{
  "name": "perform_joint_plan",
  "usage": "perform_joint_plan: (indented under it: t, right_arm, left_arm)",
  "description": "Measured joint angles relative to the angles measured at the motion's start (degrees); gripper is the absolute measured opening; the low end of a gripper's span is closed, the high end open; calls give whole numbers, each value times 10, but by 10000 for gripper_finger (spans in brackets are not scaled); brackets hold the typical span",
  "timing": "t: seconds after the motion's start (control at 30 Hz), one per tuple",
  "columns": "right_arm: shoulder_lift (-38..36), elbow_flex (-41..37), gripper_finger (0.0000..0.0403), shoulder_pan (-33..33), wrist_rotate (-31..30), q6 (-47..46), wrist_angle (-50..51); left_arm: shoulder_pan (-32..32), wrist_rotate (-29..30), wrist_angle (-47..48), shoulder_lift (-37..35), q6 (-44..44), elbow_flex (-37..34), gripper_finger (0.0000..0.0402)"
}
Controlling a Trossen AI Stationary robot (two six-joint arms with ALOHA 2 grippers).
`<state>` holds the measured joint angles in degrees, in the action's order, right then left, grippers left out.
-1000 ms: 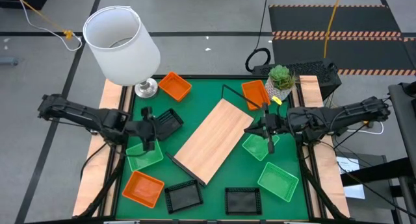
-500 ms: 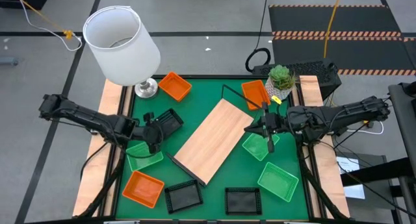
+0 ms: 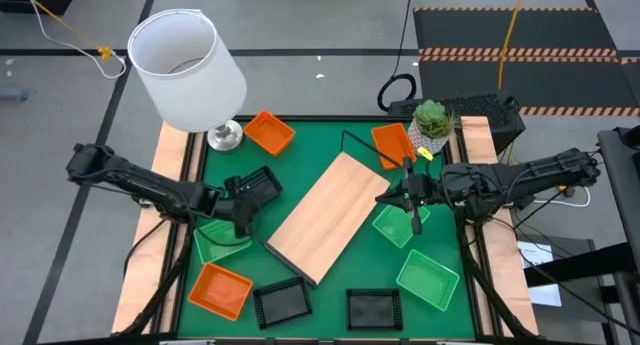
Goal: Stack baskets on shelf by color
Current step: Put the top black bin on the shelf
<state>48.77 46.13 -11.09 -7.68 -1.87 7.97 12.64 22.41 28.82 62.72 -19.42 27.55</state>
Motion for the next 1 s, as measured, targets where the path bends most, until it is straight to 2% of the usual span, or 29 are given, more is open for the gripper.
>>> perform_joint_plan:
  t: [0.13,0.23,0.4,0.53,0.73,0.9,1.0]
  right_arm:
    - [0,0,0,0,0,0,0]
    - [0,0,0,0,0,0,0]
    - [0,0,0,0,0,0,0]
    - [0,0,0,0,0,0,0]
    - [0,0,0,0,0,0,-9]
    - [1,0,0,0,0,0,-38]
    - [2,0,0,0,-1,0,-43]
  left_arm:
    - [-1,1,-2,0,1,0,181]
    - [-6,1,0,0,9,0,164]
    - [-22,-2,5,0,16,0,87]
    - [-36,-5,2,0,54,0,19]
    - [-54,2,-20,-16,132,10,25]
    - [-69,33,5,-30,230,68,9]
    - [-79,49,9,-33,309,109,15]
